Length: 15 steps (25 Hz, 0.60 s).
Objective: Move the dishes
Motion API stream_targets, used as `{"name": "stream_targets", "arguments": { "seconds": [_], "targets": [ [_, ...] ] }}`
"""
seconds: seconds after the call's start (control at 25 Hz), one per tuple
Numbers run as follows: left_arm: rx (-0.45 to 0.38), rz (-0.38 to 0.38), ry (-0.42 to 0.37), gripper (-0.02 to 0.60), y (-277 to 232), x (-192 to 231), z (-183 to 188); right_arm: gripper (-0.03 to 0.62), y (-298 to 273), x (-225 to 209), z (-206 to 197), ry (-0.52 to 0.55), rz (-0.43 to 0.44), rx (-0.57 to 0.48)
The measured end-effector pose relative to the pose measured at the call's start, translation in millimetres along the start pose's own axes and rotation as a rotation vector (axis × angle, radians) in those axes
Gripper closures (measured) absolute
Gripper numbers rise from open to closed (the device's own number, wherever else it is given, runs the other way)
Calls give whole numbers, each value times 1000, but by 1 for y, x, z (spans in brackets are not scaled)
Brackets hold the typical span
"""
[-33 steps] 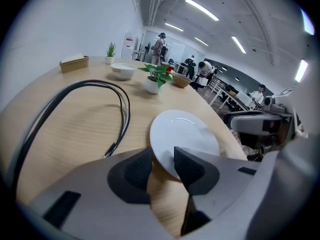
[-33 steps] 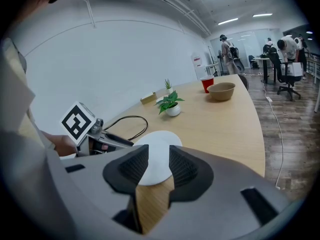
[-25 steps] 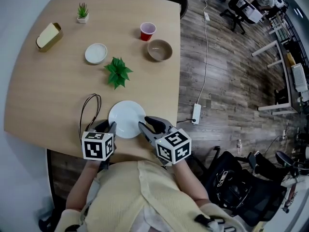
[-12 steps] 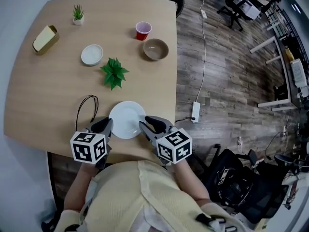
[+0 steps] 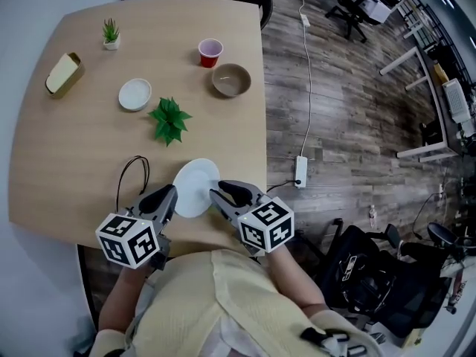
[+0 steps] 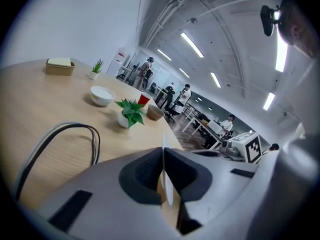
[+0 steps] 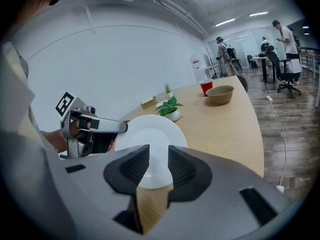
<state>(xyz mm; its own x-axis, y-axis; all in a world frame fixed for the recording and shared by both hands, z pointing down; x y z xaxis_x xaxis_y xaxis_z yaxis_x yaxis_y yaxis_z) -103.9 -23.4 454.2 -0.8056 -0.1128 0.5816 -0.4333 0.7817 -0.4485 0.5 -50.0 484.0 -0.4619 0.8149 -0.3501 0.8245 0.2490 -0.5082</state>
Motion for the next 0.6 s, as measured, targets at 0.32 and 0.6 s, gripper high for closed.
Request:
{"name": "stream_targets", "arguments": {
  "seconds": [0.32,0.6],
  "targets": [
    [-82,-54,-37,558,-4,-16,21,467,6,-7,1,-17,-27,-18],
    [-142,-99,-73,558,-29,-26,48,467,9,-14,-2,-36,-56,-25]
  ]
}}
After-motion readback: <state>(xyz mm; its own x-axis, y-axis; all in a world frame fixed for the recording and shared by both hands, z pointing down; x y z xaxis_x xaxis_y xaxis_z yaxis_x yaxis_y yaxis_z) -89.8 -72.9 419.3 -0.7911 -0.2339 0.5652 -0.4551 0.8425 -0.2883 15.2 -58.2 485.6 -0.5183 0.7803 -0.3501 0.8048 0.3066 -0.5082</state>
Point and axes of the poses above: the fingertips, and each gripper's own axes: y backward along the fingers, x to its left, z out of its top, the point moved 1 cm from there along y, backward along the fingers, and after that the axes turned 4 degrees about y, right-handed, at the moved point
